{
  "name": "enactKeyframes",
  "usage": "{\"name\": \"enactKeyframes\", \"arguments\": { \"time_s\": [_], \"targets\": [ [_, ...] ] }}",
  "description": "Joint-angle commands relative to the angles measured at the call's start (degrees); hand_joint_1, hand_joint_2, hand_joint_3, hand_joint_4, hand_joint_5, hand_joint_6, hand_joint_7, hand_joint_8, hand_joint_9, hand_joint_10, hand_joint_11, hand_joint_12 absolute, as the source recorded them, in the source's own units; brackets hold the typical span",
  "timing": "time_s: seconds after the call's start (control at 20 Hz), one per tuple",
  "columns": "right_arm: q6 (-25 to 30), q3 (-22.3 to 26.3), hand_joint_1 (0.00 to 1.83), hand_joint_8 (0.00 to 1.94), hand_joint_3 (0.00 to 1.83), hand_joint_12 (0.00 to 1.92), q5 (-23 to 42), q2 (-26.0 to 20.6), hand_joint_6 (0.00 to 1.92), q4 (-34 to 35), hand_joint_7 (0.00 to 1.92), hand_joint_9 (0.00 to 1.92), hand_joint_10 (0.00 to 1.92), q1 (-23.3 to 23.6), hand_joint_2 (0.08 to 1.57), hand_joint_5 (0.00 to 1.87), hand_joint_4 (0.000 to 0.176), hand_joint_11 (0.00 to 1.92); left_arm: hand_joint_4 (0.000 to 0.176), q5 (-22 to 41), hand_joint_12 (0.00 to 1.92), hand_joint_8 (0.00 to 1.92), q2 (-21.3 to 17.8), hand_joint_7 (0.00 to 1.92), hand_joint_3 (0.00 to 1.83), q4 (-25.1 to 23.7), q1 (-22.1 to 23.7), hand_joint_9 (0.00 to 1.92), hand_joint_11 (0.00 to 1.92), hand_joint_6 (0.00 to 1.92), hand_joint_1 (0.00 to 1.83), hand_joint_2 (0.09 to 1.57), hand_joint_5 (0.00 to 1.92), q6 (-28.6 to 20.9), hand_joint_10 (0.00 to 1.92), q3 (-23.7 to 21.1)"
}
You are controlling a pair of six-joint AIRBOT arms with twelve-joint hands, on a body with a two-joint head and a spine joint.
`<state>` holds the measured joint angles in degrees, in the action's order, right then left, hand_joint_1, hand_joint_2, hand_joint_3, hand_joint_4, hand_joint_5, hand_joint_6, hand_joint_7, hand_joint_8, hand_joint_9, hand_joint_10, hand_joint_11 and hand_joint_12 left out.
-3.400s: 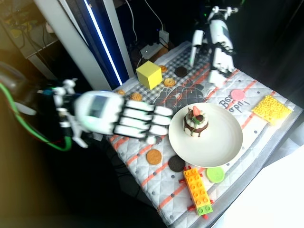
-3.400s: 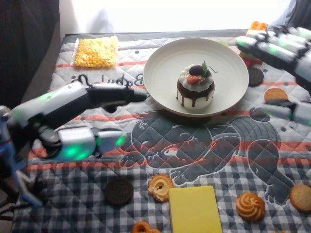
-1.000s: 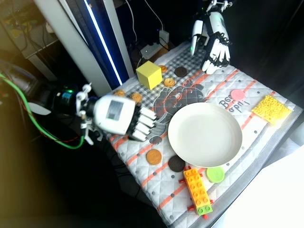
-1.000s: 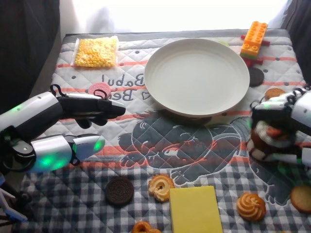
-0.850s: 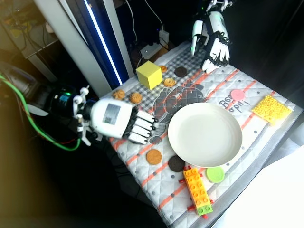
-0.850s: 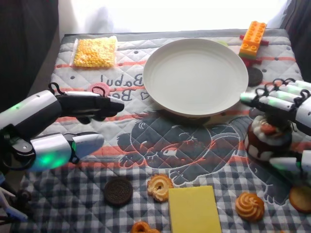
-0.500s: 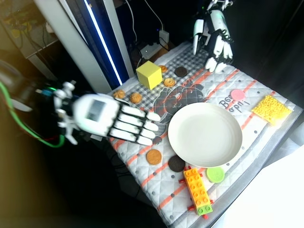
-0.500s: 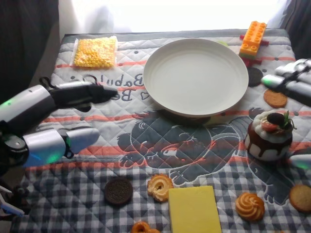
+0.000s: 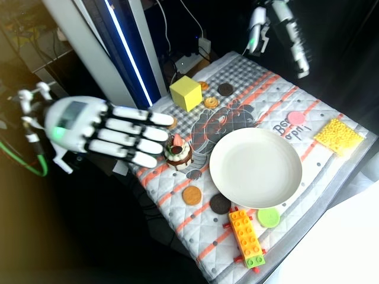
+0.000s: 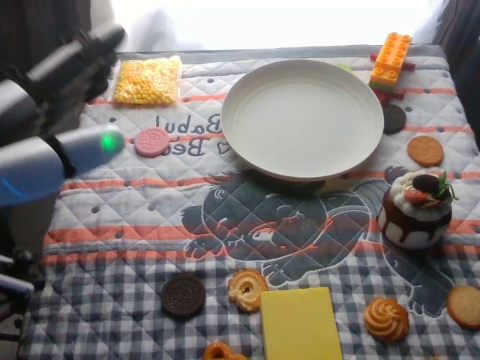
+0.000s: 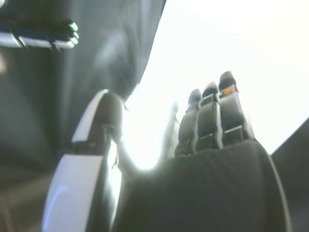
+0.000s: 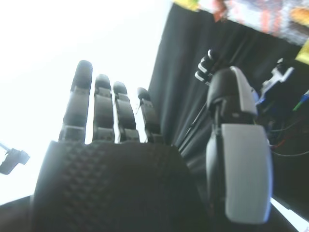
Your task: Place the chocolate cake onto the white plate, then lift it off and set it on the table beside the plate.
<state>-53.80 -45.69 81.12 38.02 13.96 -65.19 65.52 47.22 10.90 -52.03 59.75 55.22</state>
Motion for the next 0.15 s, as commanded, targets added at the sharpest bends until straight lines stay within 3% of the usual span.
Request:
{"name": "enactKeyframes", "arguments": {
  "time_s": [0.0,0.05,0.1],
  "targets": [
    [0.1,0.0,0.64,0.0,0.0,0.17,9.4,-0.4,0.0,0.3,0.0,0.0,0.0,0.4,1.18,0.0,0.088,0.0,0.155,9.1,0.04,0.0,-0.4,0.0,0.0,-0.4,0.4,0.0,0.0,0.0,0.64,1.26,0.0,-0.7,0.0,0.0],
    [0.1,-0.1,0.59,0.0,0.0,0.18,10.5,-0.4,0.0,0.4,0.0,0.0,0.0,0.4,1.15,0.0,0.083,0.0,0.146,10.3,0.09,0.0,-0.6,0.0,0.0,-0.4,0.4,0.0,0.0,0.0,0.66,1.26,0.0,-0.8,0.0,0.0],
    [0.1,-0.1,0.54,0.0,0.0,0.1,11.6,-0.4,0.0,0.5,0.0,0.0,0.0,0.4,1.14,0.0,0.083,0.0,0.165,11.8,0.16,0.0,-0.8,0.0,0.0,-0.4,0.4,0.0,0.0,0.0,0.62,1.26,0.0,-1.0,0.0,-0.1]
  ]
}}
